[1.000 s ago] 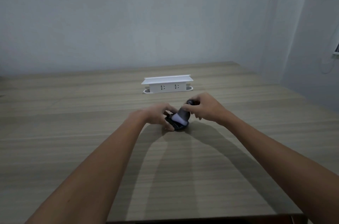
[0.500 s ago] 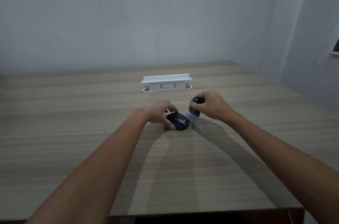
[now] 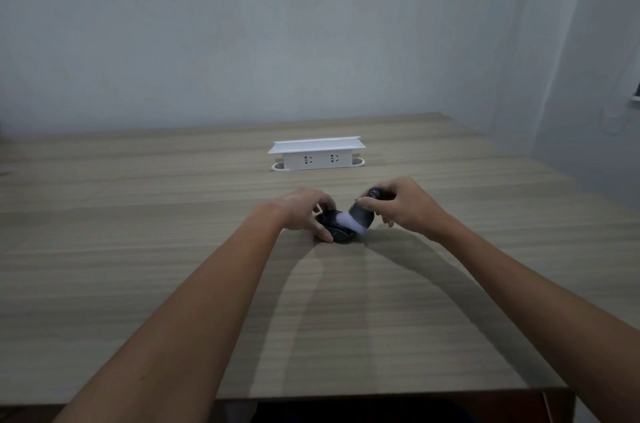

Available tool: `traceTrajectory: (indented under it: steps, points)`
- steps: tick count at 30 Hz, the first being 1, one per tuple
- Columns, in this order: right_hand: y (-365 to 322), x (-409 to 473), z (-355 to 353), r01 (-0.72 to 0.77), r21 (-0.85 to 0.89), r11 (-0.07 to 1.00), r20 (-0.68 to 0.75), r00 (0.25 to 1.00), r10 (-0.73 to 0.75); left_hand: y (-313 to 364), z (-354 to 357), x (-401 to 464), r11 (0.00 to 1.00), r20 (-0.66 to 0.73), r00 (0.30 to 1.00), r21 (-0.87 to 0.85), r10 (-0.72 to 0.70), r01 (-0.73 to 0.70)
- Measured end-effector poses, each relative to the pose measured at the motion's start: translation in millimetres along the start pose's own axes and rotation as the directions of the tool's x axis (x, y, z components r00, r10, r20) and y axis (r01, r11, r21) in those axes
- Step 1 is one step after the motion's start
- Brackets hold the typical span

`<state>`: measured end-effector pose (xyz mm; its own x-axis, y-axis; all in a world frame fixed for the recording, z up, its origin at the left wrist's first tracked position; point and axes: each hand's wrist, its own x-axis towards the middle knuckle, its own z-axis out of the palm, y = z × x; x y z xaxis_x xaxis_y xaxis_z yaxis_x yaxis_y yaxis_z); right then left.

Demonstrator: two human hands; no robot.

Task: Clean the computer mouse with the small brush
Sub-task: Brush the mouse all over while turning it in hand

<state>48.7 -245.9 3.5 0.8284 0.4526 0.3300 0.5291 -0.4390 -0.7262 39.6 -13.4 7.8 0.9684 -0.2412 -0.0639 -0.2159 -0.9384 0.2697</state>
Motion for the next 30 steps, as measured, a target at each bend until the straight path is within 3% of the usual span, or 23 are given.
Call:
traceTrajectory:
  steps: [2, 4, 7, 9, 13, 16, 18, 21, 23, 25, 26, 30]
  points:
    - [6.0, 1.2, -4.4, -0.002, -0.136, 0.991, -0.074, 0.997, -0.009, -0.3, 1.3, 0.0, 1.0, 0.0, 1.0, 0.002, -0.006, 0.006]
    - [6.3, -1.2, -8.8, 0.019, -0.06, 0.998, -0.084, 0.996, -0.024, -0.8, 1.5, 0.7, 1.0, 0.002, 1.0, 0.006, -0.01, 0.01]
    - [4.2, -10.7, -11.1, 0.043, 0.125, 0.991, 0.072, 0.996, -0.052, -0.5, 0.7, 1.3, 1.0, 0.008, 1.0, 0.018, -0.009, 0.009]
    - [9.9, -10.9, -10.2, 0.043, 0.056, 0.997, 0.115, 0.992, -0.049, -0.8, 0.4, 1.8, 0.999, 0.005, 1.0, 0.031, -0.008, 0.008]
    - [19.0, -6.1, -14.6, 0.077, -0.115, 0.99, -0.041, 0.996, -0.082, -2.2, 2.4, 2.3, 0.999, -0.009, 1.0, 0.022, -0.023, 0.023]
    - [13.6, -9.7, -14.2, 0.106, 0.021, 0.994, 0.036, 0.994, -0.107, -2.0, 2.4, 1.8, 0.999, -0.01, 1.0, 0.033, -0.017, 0.017]
    - [16.2, -8.8, -11.6, 0.11, -0.075, 0.991, 0.046, 0.993, -0.107, -2.1, 2.9, 1.3, 0.999, -0.015, 1.0, 0.041, -0.016, 0.017]
    - [21.5, -5.2, -12.4, 0.102, -0.267, 0.958, -0.09, 0.987, -0.13, -1.9, 4.4, 0.2, 0.999, -0.017, 1.0, 0.03, -0.027, 0.027]
    - [21.0, -6.0, -12.6, 0.114, -0.141, 0.983, -0.076, 0.989, -0.126, -1.2, 4.5, -0.3, 0.999, -0.014, 0.999, 0.036, -0.03, 0.031]
    - [18.0, -8.8, -11.8, 0.077, 0.064, 0.995, 0.041, 0.996, -0.08, -0.9, 4.4, 0.0, 0.999, -0.012, 0.999, 0.038, -0.03, 0.031]
    - [17.0, -9.3, -10.6, 0.052, 0.082, 0.995, 0.08, 0.995, -0.058, -1.0, 4.7, 0.0, 0.999, -0.015, 0.999, 0.04, -0.031, 0.031]
    - [20.6, -2.0, -10.5, 0.058, -0.212, 0.976, -0.059, 0.996, -0.073, -2.8, 7.2, 0.2, 0.998, -0.032, 0.998, 0.021, -0.057, 0.057]
